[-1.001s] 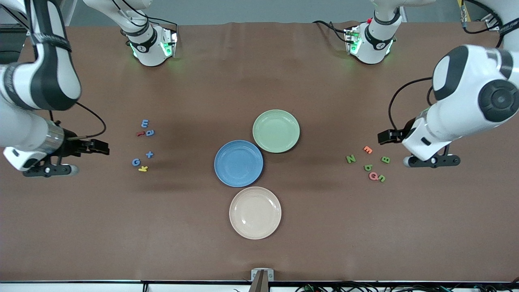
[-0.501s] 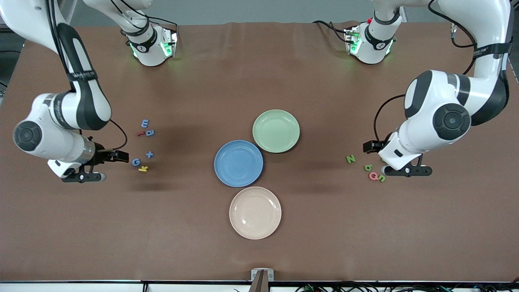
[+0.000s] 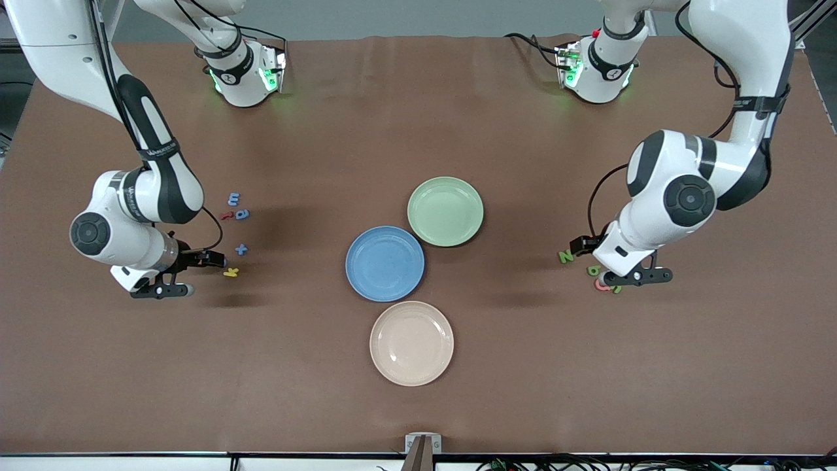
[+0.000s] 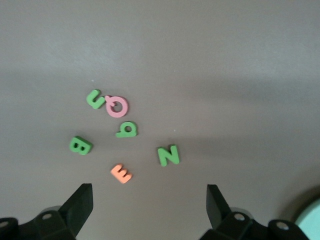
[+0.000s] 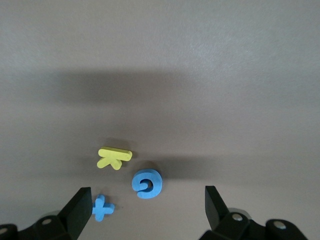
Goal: Sort letters by color into matching plates
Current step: 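Grasp the blue G with the right gripper while the left gripper grasps the green Z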
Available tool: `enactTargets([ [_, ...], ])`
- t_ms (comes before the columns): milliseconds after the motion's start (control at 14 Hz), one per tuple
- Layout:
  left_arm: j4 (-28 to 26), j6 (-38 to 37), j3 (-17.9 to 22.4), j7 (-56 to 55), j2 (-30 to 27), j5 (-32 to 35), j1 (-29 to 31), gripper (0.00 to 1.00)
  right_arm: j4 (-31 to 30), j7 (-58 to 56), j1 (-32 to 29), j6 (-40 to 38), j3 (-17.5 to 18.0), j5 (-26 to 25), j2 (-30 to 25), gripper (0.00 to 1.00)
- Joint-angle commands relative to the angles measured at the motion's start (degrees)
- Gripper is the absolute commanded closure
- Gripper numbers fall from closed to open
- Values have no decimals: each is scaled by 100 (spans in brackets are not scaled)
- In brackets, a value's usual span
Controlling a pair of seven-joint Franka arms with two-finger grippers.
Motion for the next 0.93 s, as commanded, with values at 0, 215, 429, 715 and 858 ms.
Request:
enactTargets([
  [0,-464,670,-22,-529,103,99,-35,0,-501,-35,-45,310,45,-107,-162,2],
  [215,-809,1174,-13,-1117,183,99,-8,3,-765,-34,-27,563,54,-107,-180,5],
  [429,-818,1183,-22,-1628,384,99,-52,12,-924,-34,-27,890,54,-107,-162,9],
  [715,-809,1419,-22,-1672,727,90,1,25,-906,-35,-45,1013,54,-116,-136,20],
  [858,-791,1507,-22,-1699,859,90,9,29,-906,-35,-36,1075,45,-116,-92,25],
])
